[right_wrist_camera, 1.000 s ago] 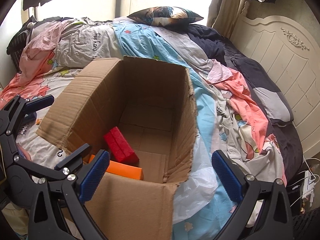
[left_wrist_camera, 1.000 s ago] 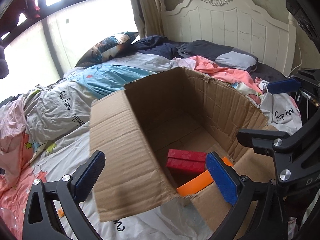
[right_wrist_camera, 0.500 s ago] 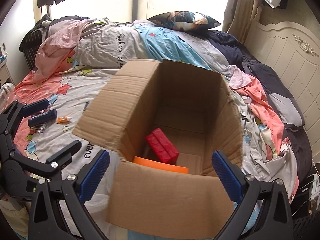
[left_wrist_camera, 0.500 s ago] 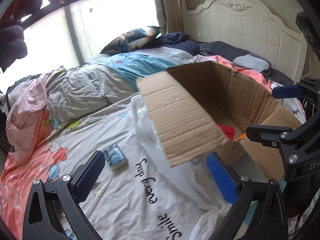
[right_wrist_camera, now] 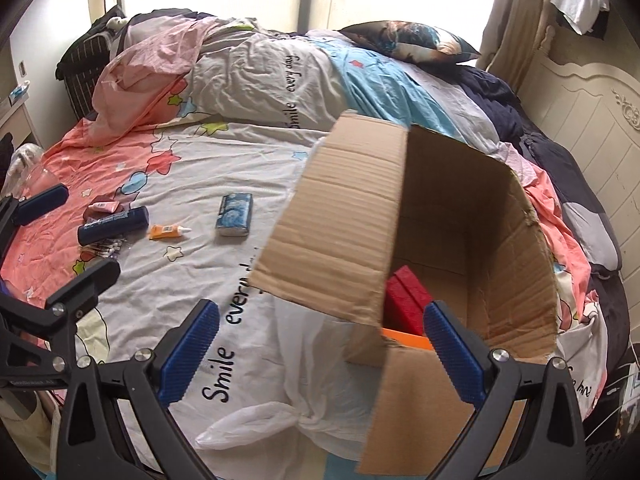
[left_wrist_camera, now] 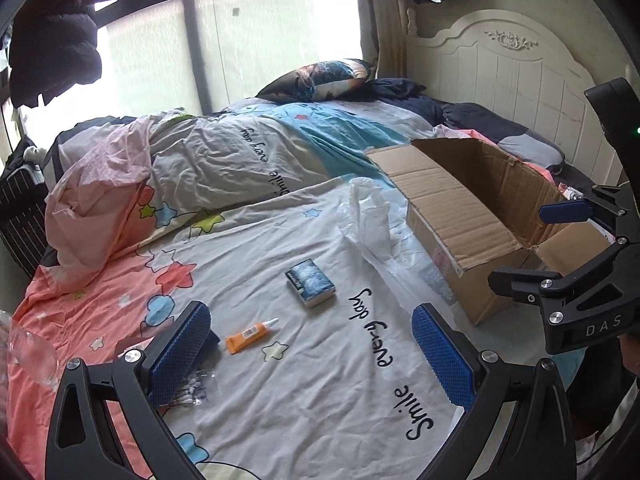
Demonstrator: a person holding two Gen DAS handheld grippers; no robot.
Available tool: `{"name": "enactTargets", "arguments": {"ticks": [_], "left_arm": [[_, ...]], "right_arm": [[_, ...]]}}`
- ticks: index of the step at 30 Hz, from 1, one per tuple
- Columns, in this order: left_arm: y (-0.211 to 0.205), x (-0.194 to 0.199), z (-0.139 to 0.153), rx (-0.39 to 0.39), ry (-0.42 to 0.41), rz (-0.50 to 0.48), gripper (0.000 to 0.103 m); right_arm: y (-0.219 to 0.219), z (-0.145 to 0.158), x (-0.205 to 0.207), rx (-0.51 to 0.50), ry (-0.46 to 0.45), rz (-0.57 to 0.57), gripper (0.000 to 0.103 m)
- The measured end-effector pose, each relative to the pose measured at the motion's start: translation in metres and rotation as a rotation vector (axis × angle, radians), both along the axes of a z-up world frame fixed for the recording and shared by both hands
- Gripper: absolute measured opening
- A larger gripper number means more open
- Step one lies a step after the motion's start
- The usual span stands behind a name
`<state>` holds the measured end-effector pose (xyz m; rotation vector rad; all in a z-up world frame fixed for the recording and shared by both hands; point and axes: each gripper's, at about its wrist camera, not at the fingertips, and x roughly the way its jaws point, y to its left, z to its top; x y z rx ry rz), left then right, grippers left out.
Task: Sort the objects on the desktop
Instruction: 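Withdraw both tools from the cardboard box back over the bed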
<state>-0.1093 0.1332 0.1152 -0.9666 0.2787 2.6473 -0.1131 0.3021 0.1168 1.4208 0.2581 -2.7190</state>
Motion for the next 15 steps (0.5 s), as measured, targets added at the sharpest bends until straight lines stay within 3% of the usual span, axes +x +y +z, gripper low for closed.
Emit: {"name": "enactTargets", "arguments": {"ticks": [15], "left_arm": [[-0.089, -0.008, -0.022, -0.01, -0.037, 0.137, 0.103]], "right_arm": [[-0.076, -0.021, -0.026, -0.026, -0.029, 0.097, 0.102]]}}
